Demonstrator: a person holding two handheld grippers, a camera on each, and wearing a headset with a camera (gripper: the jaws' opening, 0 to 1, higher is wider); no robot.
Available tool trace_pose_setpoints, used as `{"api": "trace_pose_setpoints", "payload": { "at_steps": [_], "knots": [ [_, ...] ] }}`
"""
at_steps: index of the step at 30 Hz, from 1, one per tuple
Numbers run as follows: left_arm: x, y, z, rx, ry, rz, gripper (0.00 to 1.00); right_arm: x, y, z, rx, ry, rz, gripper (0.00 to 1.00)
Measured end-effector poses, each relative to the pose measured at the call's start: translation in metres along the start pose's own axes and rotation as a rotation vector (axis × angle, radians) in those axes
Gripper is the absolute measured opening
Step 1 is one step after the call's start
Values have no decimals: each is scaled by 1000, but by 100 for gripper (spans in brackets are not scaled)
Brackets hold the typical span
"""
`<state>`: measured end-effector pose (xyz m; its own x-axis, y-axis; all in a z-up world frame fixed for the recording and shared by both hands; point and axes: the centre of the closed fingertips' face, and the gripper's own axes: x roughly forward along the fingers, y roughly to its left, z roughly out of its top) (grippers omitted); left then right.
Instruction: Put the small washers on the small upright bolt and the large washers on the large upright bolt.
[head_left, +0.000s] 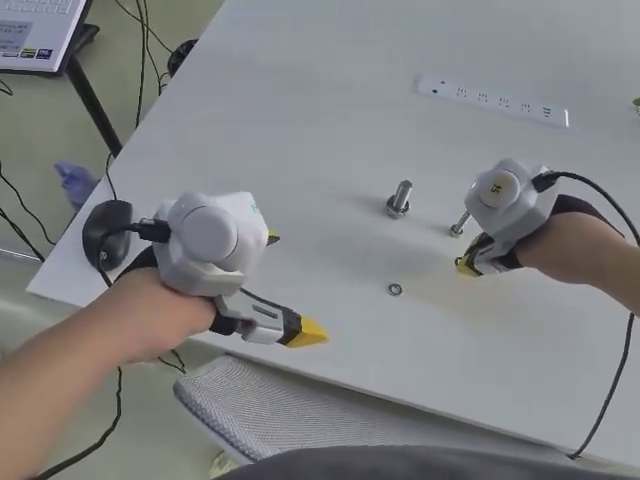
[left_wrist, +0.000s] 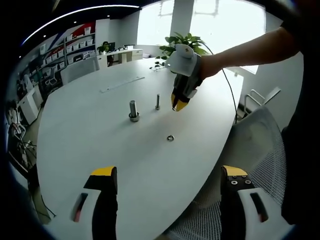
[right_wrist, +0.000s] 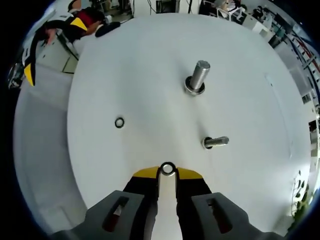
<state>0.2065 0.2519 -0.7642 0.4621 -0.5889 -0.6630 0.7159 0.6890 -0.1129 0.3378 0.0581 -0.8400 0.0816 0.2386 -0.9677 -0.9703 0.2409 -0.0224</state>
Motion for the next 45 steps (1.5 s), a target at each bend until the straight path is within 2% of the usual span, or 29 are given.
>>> {"api": "trace_pose_setpoints", "payload": {
  "at_steps": [2, 7, 10, 13, 21, 24, 27, 32, 37, 41, 45],
  "knots": [
    [2, 0, 2, -7, -8, 10, 87, -2, -3, -5, 9, 1, -3, 12],
    [7, -9, 2, -1, 6, 9, 89, -10, -12, -16, 15, 2, -16, 12],
    [9, -11, 3, -6, -1, 16, 92, -11, -22, -17, 17, 0, -19, 12],
    [10, -11, 2, -16, 1, 25, 93, -14, -26, -18, 22, 1, -21, 12],
    [11, -10, 1, -33, -2, 44, 96, -18, -31, -6, 5, -22, -25, 12],
    [11, -8, 1, -38, -6, 54, 96, -21, -36, 2, 0, -33, -28, 12],
    [11, -3, 6, -46, -29, 67, 95, -24, -41, 9, -10, -41, -36, 12],
    [10, 3, 7, -44, -31, 92, 96, -28, -50, 21, -18, -53, -47, 12],
    [9, 5, 7, -45, -25, 93, 95, -31, -57, 32, -18, -65, -50, 12],
    [10, 6, 4, -47, -16, 92, 94, -27, -63, 38, -40, -66, -51, 12],
    [6, 12, 8, -46, -21, 103, 94, -25, -64, 41, -44, -66, -45, 12]
  ]
}}
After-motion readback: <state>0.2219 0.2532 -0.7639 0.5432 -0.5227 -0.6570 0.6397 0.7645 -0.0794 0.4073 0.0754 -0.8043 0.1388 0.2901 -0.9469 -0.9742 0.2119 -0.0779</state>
